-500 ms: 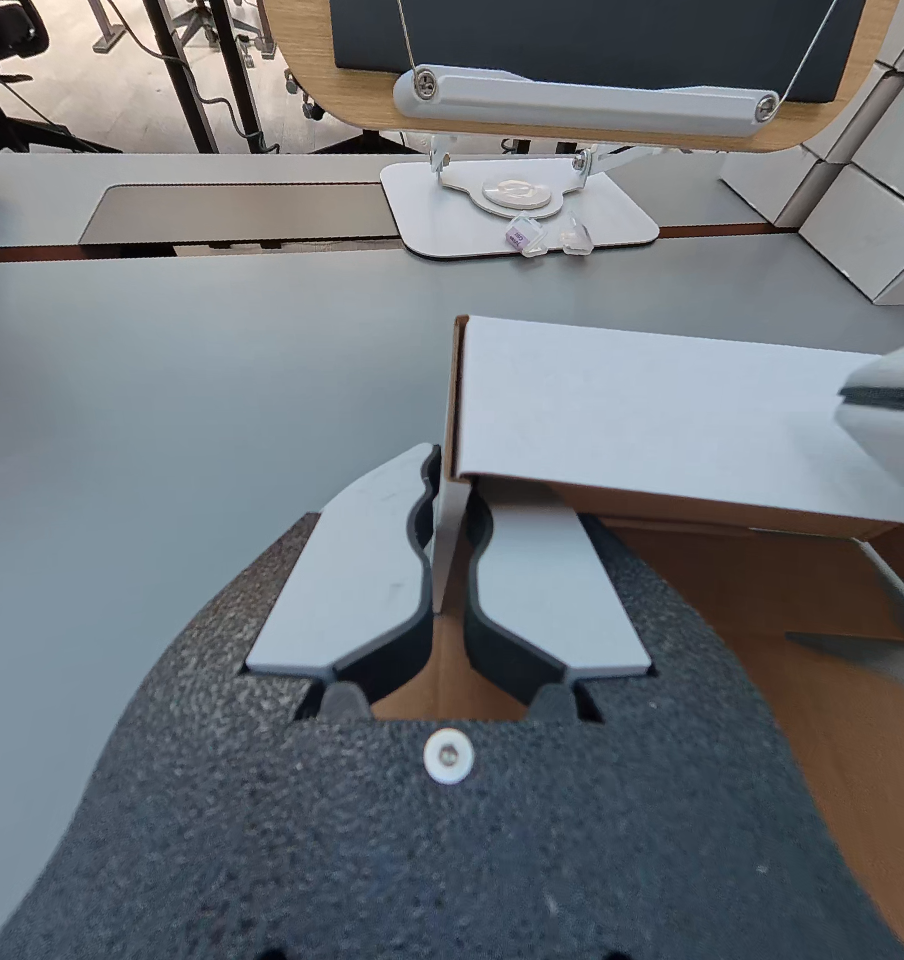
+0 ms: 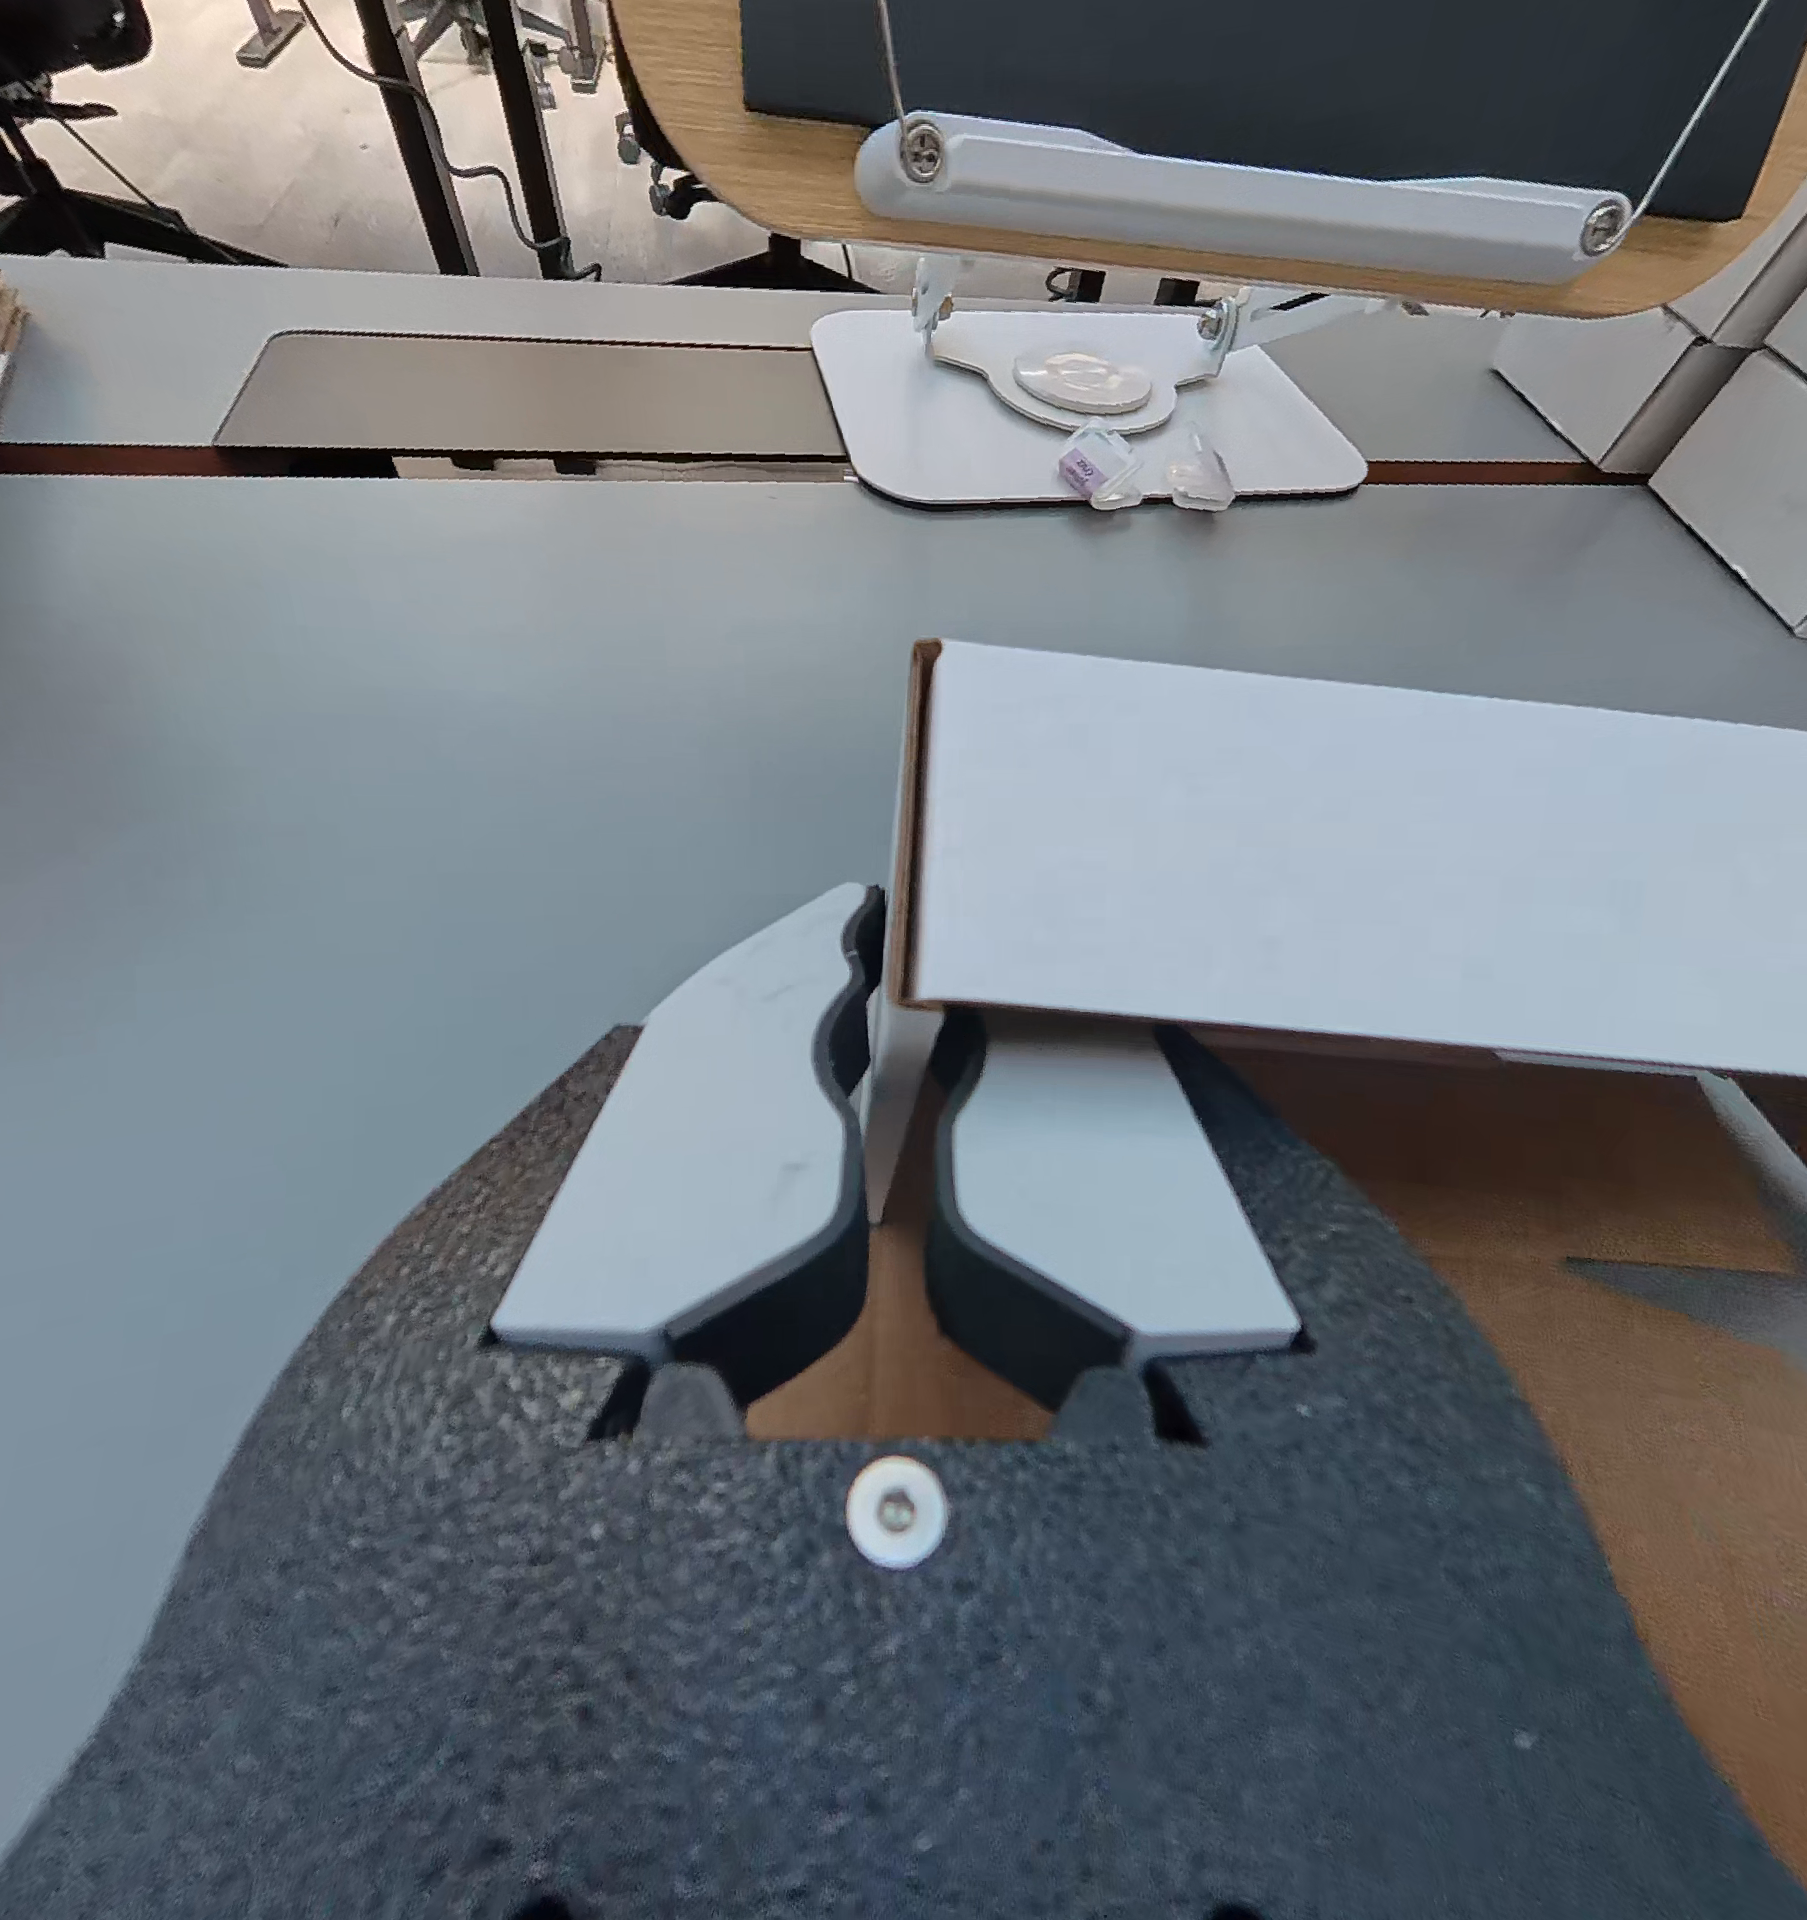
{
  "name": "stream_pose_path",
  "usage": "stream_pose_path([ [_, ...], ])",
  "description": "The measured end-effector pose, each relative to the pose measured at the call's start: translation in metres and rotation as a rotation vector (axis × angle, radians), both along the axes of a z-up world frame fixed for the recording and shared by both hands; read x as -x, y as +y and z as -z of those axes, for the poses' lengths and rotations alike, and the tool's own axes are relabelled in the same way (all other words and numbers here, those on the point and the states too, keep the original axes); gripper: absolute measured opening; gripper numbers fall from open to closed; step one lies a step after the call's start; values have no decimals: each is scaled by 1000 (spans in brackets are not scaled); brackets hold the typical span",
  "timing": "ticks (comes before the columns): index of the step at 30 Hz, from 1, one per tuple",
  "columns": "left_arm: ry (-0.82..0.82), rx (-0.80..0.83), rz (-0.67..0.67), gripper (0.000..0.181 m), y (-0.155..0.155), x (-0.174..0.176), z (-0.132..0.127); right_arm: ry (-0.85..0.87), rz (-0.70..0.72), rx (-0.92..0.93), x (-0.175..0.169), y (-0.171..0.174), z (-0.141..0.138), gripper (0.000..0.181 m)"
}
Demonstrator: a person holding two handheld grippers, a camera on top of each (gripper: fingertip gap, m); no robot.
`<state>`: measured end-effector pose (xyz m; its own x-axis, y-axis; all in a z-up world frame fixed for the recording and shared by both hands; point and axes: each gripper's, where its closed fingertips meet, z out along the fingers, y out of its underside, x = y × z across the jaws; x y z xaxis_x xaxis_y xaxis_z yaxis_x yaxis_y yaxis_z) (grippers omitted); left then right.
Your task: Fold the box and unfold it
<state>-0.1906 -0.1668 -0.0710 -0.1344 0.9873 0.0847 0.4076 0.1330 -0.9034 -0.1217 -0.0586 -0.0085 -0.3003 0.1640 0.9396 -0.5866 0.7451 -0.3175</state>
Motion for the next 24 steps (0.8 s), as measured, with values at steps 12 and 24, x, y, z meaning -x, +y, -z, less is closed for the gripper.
stream_pose_path([
  [12, -4, 0, -154, 6, -20, -31, 0, -54, 168, 56, 54, 39, -14, 0],
  [24, 14, -57, -213, 7, -32, -50, 0, -197, 252, 7, 47, 16, 27, 0],
])
